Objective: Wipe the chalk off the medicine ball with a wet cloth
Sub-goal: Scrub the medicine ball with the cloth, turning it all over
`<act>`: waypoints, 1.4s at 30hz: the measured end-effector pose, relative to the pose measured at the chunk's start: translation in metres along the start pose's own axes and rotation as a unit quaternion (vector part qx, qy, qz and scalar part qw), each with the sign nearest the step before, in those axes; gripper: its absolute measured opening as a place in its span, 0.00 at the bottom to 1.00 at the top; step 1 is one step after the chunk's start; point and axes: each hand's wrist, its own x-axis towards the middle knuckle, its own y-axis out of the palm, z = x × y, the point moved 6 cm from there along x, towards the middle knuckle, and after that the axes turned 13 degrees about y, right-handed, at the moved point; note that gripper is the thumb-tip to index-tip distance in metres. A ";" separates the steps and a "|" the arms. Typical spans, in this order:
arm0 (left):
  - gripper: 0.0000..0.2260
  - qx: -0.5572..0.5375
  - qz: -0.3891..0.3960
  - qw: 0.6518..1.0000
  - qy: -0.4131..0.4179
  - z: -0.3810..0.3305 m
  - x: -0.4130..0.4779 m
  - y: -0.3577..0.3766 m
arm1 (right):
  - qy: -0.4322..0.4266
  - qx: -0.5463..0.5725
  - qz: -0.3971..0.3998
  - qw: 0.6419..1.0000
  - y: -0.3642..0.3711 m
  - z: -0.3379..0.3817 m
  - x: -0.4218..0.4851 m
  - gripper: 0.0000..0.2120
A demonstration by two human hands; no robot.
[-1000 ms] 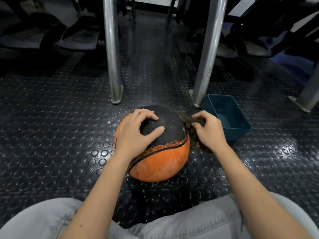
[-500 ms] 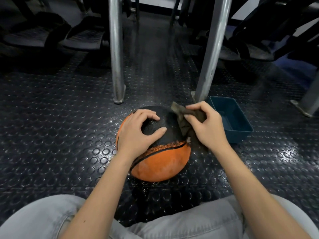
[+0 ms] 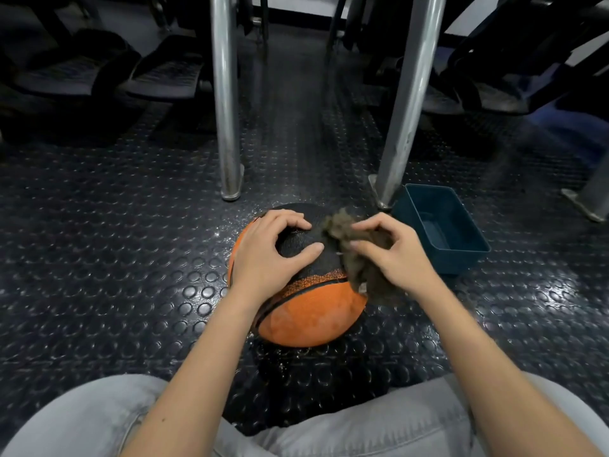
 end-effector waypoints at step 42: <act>0.19 0.143 0.049 0.988 -0.027 -0.012 0.001 0.014 | 0.199 -0.140 -0.136 0.960 -0.020 -0.050 -0.005 0.06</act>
